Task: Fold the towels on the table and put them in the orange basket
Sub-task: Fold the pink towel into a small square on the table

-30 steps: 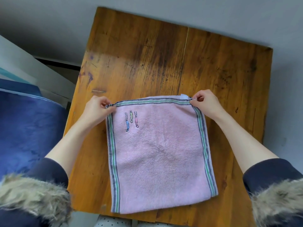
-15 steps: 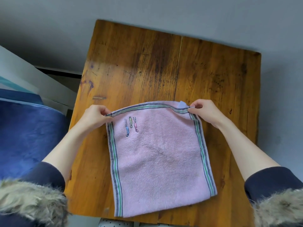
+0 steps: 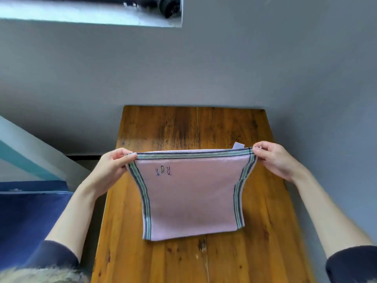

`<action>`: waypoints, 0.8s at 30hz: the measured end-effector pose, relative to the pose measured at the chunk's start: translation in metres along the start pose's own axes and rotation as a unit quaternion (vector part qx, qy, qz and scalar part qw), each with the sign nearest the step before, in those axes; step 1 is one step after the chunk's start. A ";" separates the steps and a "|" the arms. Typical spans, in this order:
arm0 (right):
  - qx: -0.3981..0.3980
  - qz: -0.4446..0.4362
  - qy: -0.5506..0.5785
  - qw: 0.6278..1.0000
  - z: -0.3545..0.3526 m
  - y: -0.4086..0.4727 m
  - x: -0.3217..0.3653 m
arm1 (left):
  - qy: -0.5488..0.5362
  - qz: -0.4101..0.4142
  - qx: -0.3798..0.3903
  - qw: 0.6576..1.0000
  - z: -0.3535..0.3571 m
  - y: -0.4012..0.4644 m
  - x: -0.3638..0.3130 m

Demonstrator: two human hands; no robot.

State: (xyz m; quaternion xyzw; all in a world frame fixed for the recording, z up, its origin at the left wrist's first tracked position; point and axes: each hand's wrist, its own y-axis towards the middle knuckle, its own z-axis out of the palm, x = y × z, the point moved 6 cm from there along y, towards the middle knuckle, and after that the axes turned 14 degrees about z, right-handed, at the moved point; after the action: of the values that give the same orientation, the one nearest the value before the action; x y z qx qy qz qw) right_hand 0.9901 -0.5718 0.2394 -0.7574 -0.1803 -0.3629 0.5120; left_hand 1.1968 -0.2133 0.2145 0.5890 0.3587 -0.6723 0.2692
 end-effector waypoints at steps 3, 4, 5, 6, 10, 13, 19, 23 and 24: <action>0.023 -0.056 0.081 0.995 -0.012 -0.027 0.030 | -0.040 0.070 -0.002 0.997 0.004 0.002 -0.052; 0.034 -0.074 0.105 0.991 -0.014 -0.036 0.042 | -0.053 0.092 -0.011 0.994 0.004 0.002 -0.068; 0.041 -0.091 0.121 0.988 -0.017 -0.044 0.053 | -0.063 0.113 -0.024 0.991 0.005 0.002 -0.084; 0.049 -0.108 0.134 0.984 -0.019 -0.053 0.065 | -0.072 0.132 -0.040 0.988 0.005 0.001 -0.099; 0.030 -0.166 0.104 0.980 -0.028 -0.081 0.104 | -0.081 0.198 -0.099 0.972 0.008 -0.009 -0.150; -0.019 -0.205 0.064 0.977 -0.033 -0.095 0.129 | -0.062 0.231 -0.144 0.960 0.007 -0.013 -0.173; -0.051 -0.253 0.129 0.957 -0.042 -0.117 0.158 | -0.026 0.268 -0.142 0.953 0.007 -0.027 -0.206; -0.072 -0.258 0.131 0.955 -0.043 -0.119 0.163 | 0.016 0.265 -0.126 0.956 0.001 -0.031 -0.210; -0.076 -0.259 0.131 0.954 -0.043 -0.119 0.164 | 0.026 0.261 -0.124 0.957 0.000 -0.031 -0.210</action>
State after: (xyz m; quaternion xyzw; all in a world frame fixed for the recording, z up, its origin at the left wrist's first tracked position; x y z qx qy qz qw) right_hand 1.0082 -0.5778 0.4456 -0.6670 -0.2731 -0.5918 0.3609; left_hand 1.2065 -0.2070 0.4262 0.6417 0.2798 -0.5133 0.4965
